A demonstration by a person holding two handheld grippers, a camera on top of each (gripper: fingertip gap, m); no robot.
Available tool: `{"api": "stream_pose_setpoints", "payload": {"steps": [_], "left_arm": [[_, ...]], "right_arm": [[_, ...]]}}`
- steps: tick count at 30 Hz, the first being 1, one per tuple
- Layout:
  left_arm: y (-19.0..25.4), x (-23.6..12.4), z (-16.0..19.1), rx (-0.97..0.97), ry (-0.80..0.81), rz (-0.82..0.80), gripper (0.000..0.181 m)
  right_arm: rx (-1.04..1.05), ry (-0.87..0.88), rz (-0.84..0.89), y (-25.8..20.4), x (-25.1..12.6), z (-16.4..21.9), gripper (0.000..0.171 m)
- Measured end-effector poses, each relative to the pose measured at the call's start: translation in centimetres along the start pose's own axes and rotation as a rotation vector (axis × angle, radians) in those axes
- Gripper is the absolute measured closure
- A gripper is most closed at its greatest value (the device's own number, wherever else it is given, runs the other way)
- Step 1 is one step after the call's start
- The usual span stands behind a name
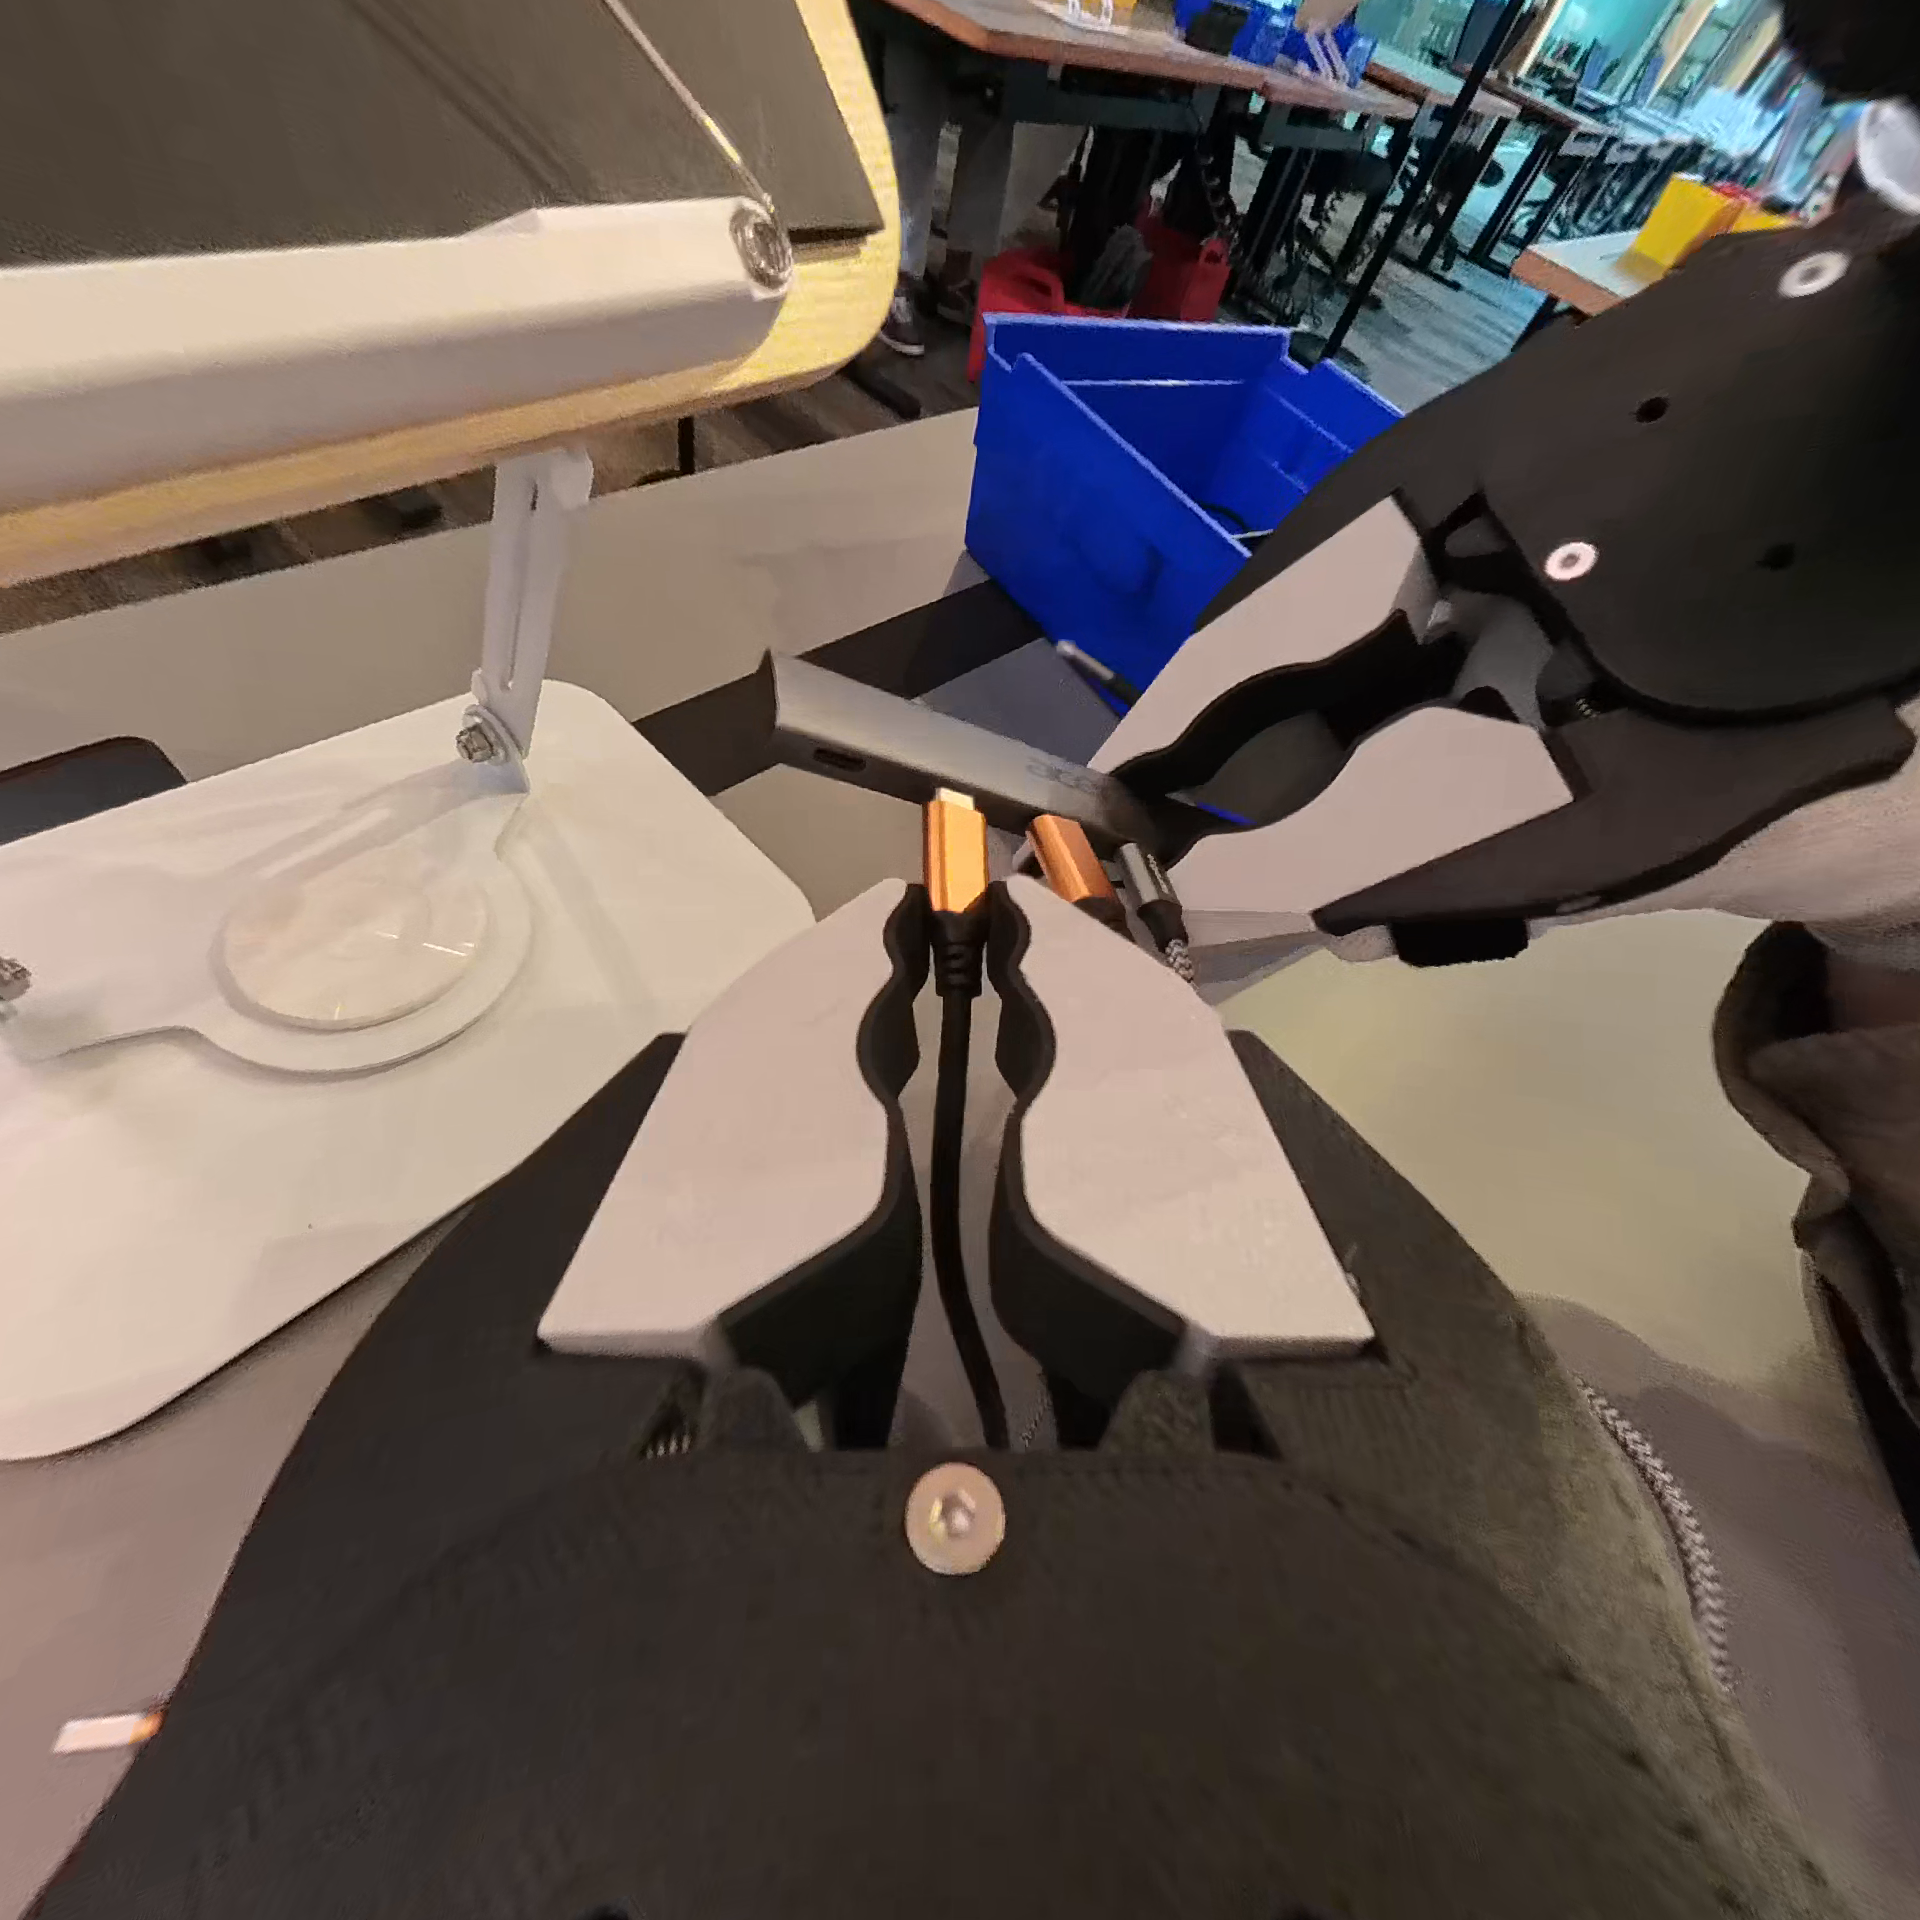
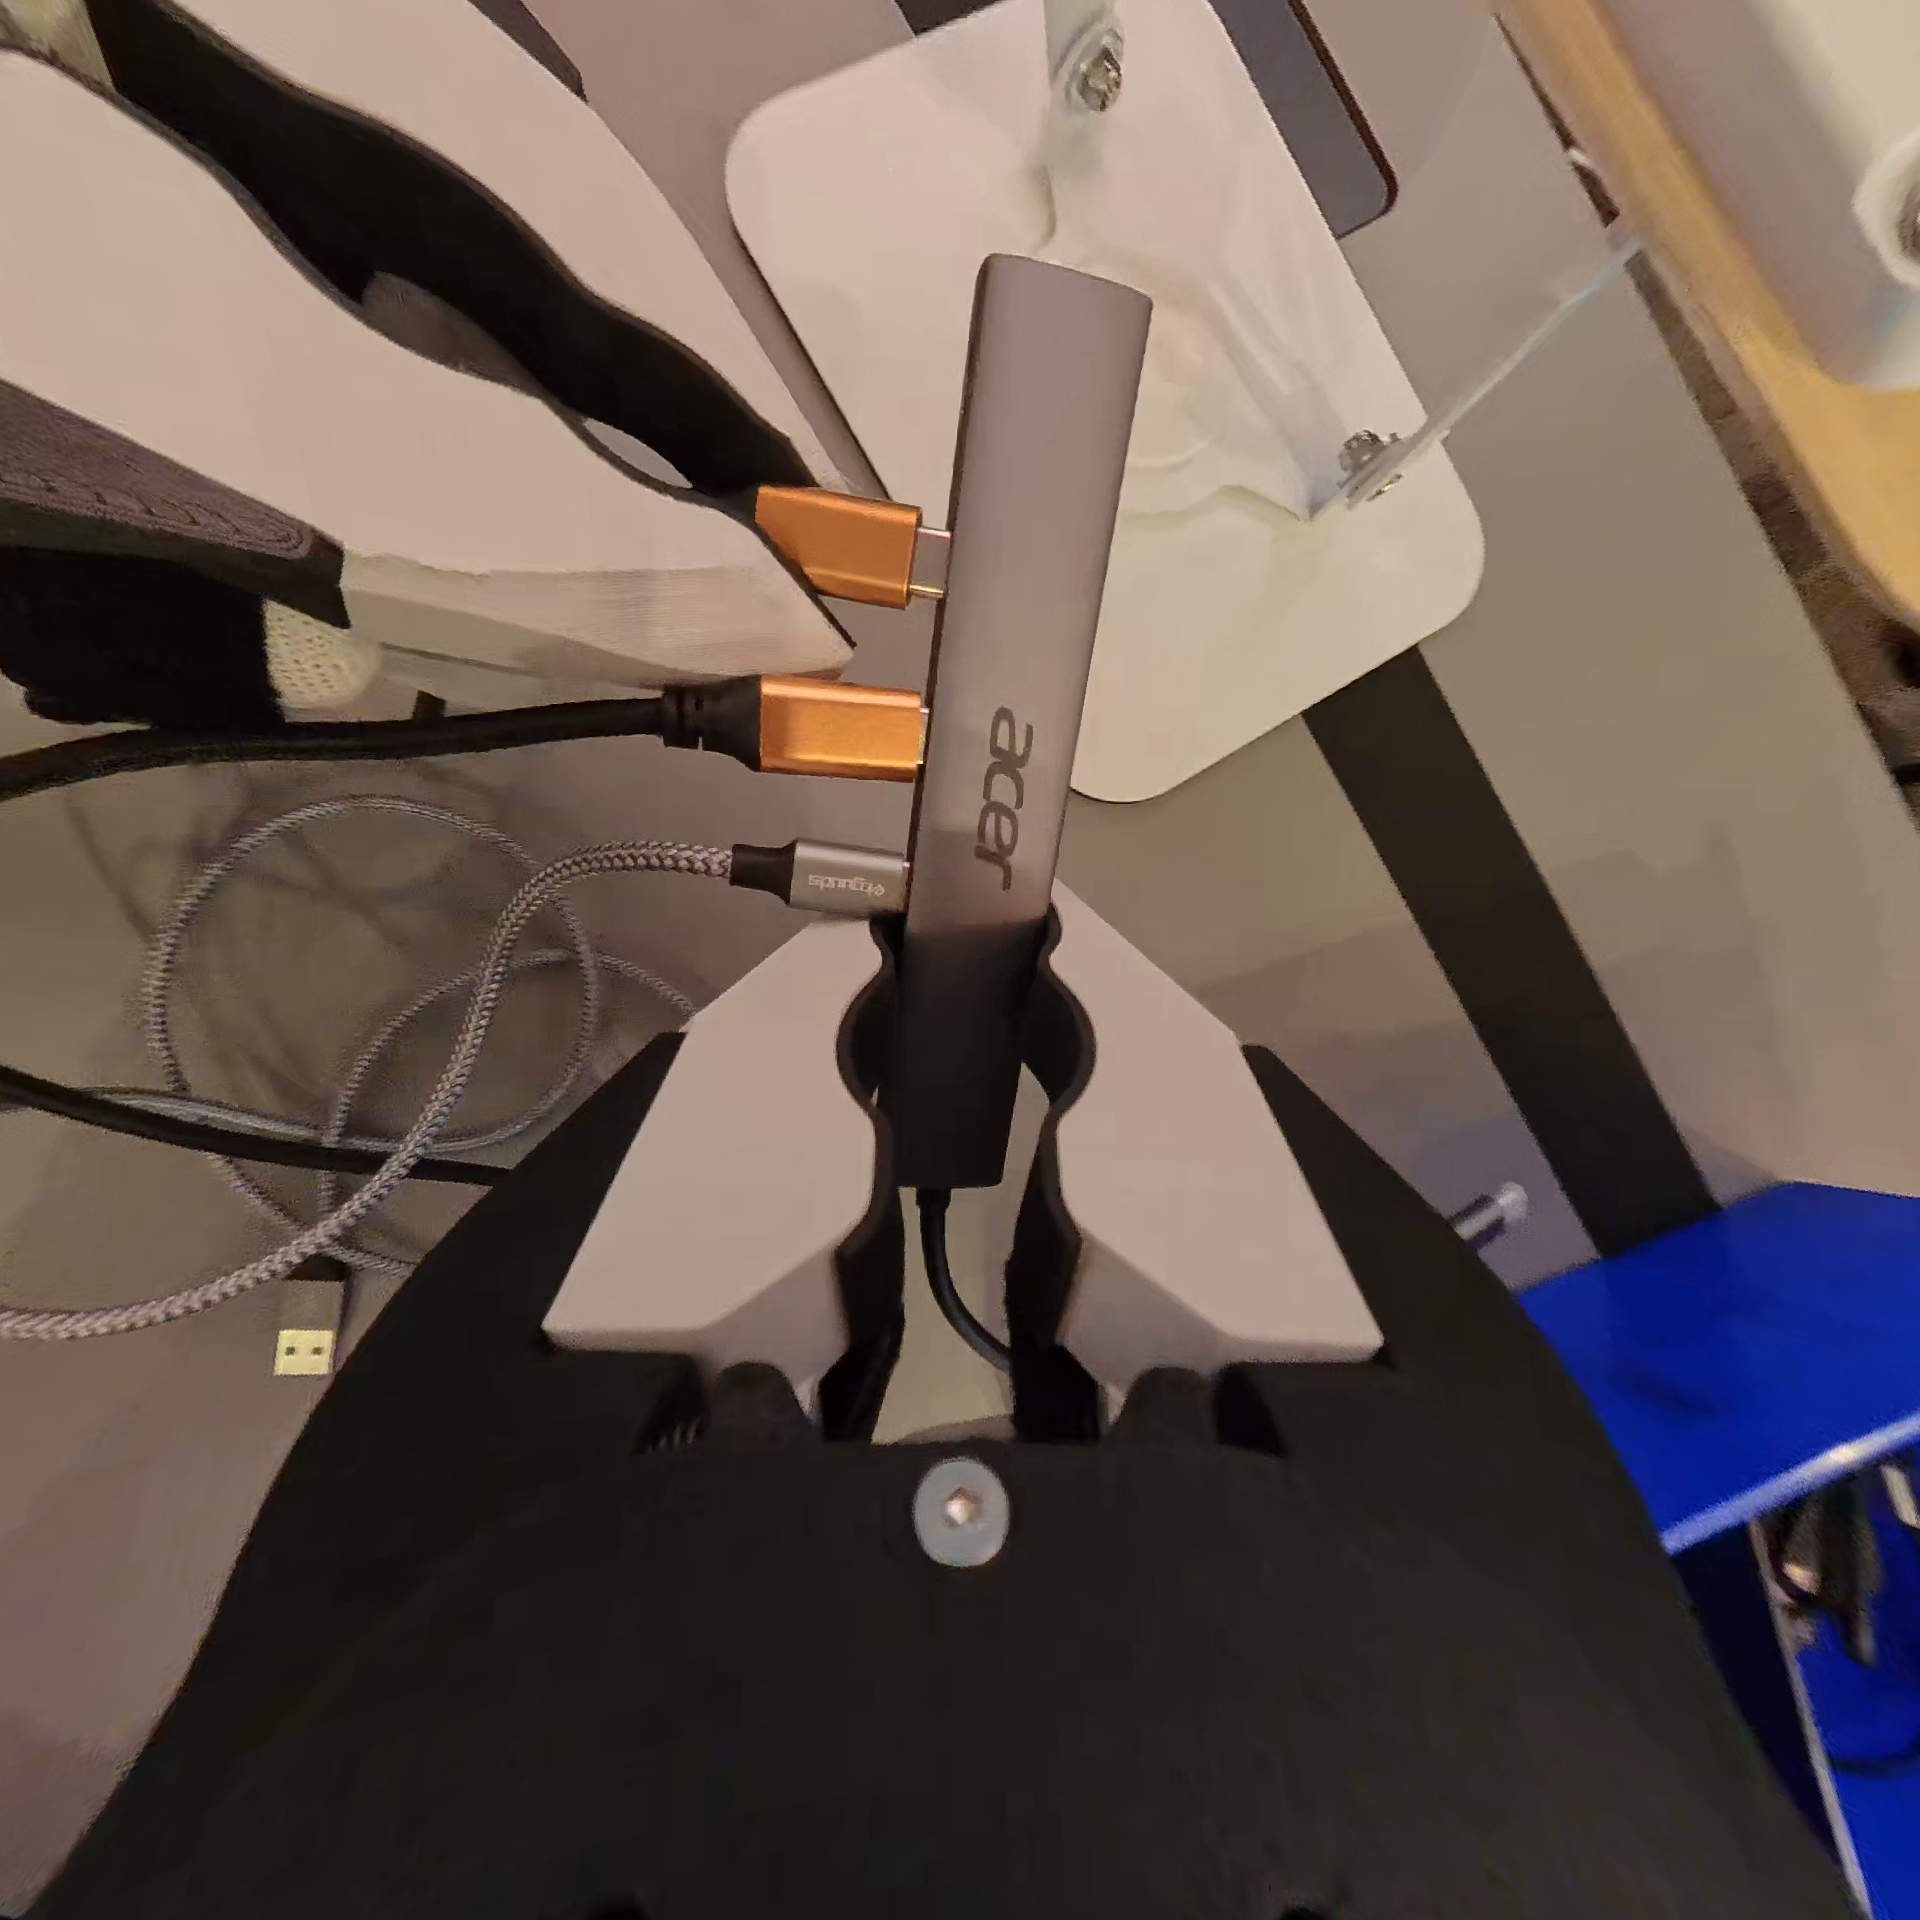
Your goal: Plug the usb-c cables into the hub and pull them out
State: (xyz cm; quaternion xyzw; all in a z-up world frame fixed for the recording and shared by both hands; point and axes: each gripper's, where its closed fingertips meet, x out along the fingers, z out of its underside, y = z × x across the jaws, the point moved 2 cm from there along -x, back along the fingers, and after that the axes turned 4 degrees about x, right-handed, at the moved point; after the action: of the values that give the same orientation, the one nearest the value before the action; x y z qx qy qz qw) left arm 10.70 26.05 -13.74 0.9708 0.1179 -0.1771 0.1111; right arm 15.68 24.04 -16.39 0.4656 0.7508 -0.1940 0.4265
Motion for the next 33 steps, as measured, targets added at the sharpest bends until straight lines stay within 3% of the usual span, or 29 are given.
{"api": "stream_pose_setpoints", "payload": {"steps": [16, 26, 33], "left_arm": [[-0.25, -0.19, 0.99, 0.013, -0.137, 0.039, 0.171], [-0.52, -0.41, 0.92, 0.027, -0.144, 0.028, 0.171], [0.07, -0.11, 0.2, 0.246, -0.084, -0.075, 0.17]], "right_arm": [[-0.211, -0.191, 0.325, 0.7, -0.25, 0.0, 0.156], [-0.227, -0.177, 0.335, 0.53, -0.24, -0.38, 0.156], [-0.154, -0.152, 0.226, 0.53, -0.14, 0.43, 0.156]]}}
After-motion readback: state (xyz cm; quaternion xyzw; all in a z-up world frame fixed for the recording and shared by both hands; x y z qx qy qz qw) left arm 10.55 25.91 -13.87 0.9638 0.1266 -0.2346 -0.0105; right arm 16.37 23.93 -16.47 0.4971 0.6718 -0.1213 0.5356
